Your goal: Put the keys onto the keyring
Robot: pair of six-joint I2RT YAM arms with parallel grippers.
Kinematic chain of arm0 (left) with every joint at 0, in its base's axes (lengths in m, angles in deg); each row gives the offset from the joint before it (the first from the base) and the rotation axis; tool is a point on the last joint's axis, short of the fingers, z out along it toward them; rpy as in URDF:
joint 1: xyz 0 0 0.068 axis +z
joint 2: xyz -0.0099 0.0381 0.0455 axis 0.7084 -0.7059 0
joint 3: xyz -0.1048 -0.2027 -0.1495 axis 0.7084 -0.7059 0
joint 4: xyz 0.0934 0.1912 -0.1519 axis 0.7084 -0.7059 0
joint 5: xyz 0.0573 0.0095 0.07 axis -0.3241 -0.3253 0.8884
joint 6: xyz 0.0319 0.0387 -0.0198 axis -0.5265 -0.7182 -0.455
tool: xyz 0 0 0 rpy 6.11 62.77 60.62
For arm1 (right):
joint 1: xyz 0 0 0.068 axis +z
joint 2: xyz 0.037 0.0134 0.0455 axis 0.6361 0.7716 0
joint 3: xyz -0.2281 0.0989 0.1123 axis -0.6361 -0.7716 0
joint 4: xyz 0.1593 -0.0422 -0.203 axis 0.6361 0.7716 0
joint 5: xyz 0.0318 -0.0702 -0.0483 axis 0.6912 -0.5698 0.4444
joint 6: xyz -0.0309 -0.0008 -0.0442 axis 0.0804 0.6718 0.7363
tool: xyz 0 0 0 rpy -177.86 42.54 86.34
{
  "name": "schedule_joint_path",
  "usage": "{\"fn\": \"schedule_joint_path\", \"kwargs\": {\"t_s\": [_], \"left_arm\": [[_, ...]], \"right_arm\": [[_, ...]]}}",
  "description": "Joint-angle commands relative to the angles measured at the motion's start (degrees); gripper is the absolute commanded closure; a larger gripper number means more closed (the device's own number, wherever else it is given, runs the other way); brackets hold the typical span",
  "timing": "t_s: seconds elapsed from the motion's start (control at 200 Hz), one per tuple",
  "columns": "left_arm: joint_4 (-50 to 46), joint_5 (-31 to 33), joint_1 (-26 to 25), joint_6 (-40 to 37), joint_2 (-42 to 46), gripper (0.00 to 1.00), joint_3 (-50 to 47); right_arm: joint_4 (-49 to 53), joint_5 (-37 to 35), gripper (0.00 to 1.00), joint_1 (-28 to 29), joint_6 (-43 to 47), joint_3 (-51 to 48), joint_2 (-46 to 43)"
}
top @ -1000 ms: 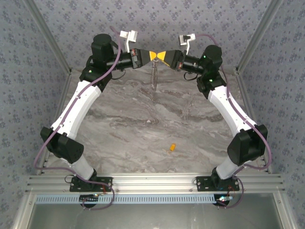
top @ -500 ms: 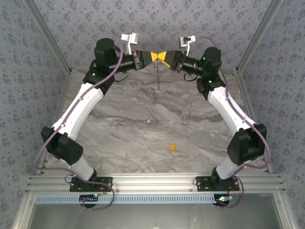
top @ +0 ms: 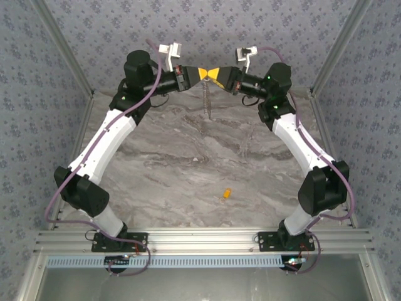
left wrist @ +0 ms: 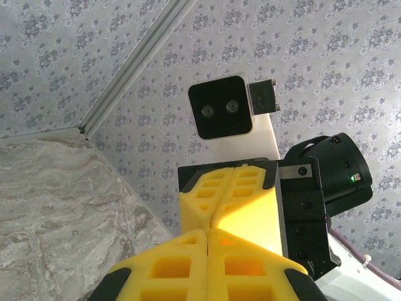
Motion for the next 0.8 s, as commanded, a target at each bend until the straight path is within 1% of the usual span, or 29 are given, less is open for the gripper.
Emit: {"fn": "schedule_joint_path", "kwargs": {"t_s": [0.0, 0.085, 0.16, 0.2, 0.275, 0.385, 0.525, 0.58, 0.635, 0.695, 0.794], "left_arm": [[2.6, 2.7, -0.1, 0.2, 1.8, 0.86, 0.4], [1.5, 4.5, -0.1, 0.1, 2.3, 0.63, 1.2], [0.2, 6.7, 0.1, 0.4, 3.3, 0.48, 1.7], [-0.3, 8.0, 0.1, 0.7, 4.0, 0.42, 1.8], [-1.5, 10.0, 0.3, 1.3, 5.7, 0.36, 1.7], [-2.3, 13.2, 0.8, 2.8, 8.3, 0.31, 0.2], [-0.3, 16.3, 1.4, 9.7, 10.4, 0.22, -3.3], [-0.8, 17.8, 1.4, 11.6, 11.2, 0.16, -4.6], [-1.8, 19.7, 1.4, 13.1, 12.1, 0.12, -5.8], [-3.0, 21.4, 1.3, 13.5, 13.6, 0.08, -7.3], [-3.0, 23.4, 1.4, 12.7, 16.3, 0.06, -10.1]], "right_arm": [[-3.8, -0.3, 1.00, -1.0, -2.2, -0.2, -0.2], [-7.1, -2.5, 1.00, -1.5, -4.1, -0.2, -0.2], [-9.7, -4.8, 1.00, -1.6, -5.3, -0.3, -0.4], [-11.2, -6.5, 1.00, -1.5, -5.8, -0.4, -0.5], [-13.3, -9.3, 1.00, -1.0, -6.4, -0.7, -0.8], [-14.7, -13.3, 1.00, 0.5, -5.0, -1.1, -1.5], [-13.0, -16.8, 1.00, 2.4, -3.2, -0.5, -2.4], [-12.9, -17.4, 1.00, 3.2, -3.0, -0.2, -2.6], [-12.8, -18.1, 1.00, 4.0, -2.2, -0.4, -3.0], [-12.3, -19.4, 1.00, 5.2, -0.6, -1.1, -3.6], [-13.1, -21.6, 1.00, 6.7, 1.7, -2.6, -4.6]]}}
